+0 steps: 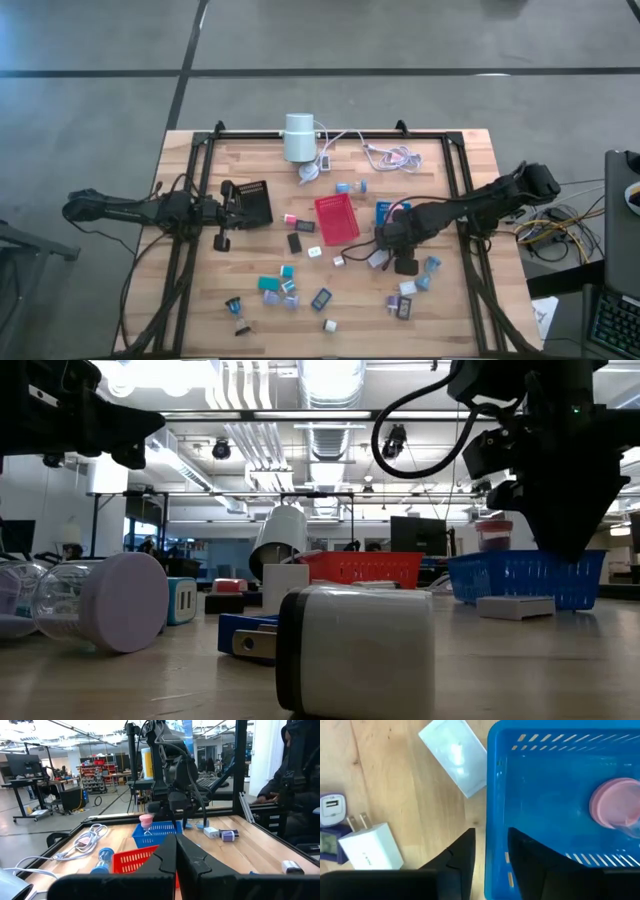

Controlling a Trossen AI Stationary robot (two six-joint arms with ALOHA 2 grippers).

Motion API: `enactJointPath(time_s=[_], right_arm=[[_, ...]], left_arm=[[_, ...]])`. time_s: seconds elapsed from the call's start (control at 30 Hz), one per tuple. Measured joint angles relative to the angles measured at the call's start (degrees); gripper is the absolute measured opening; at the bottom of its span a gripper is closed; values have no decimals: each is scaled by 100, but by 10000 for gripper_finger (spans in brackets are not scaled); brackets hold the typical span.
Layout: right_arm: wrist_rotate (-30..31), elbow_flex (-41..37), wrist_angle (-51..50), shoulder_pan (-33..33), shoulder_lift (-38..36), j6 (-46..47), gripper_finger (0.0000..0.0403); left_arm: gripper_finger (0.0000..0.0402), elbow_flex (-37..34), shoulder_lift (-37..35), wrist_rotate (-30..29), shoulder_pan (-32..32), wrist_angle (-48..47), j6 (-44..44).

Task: Pick & Place Office items
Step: Put the middle blue digital clock into the red bin

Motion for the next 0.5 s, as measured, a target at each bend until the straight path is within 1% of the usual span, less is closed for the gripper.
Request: enactJointPath(time_s=[0.2, 0.3, 0.4, 0.5], right_arm=[[-34, 329, -593, 0, -55, -22, 134], [-33, 451, -542, 0, -307, -177, 139], [-31, 463, 178, 0, -793, -576, 138], [47, 253, 1740, 0, -1454, -1165, 133]], left_arm=[[5, 0, 0, 16, 2, -2, 0], [5, 0, 0, 16, 2, -3, -5], [5, 0, 0, 16, 2, -7, -119], [5, 0, 0, 16, 4, -32, -125]])
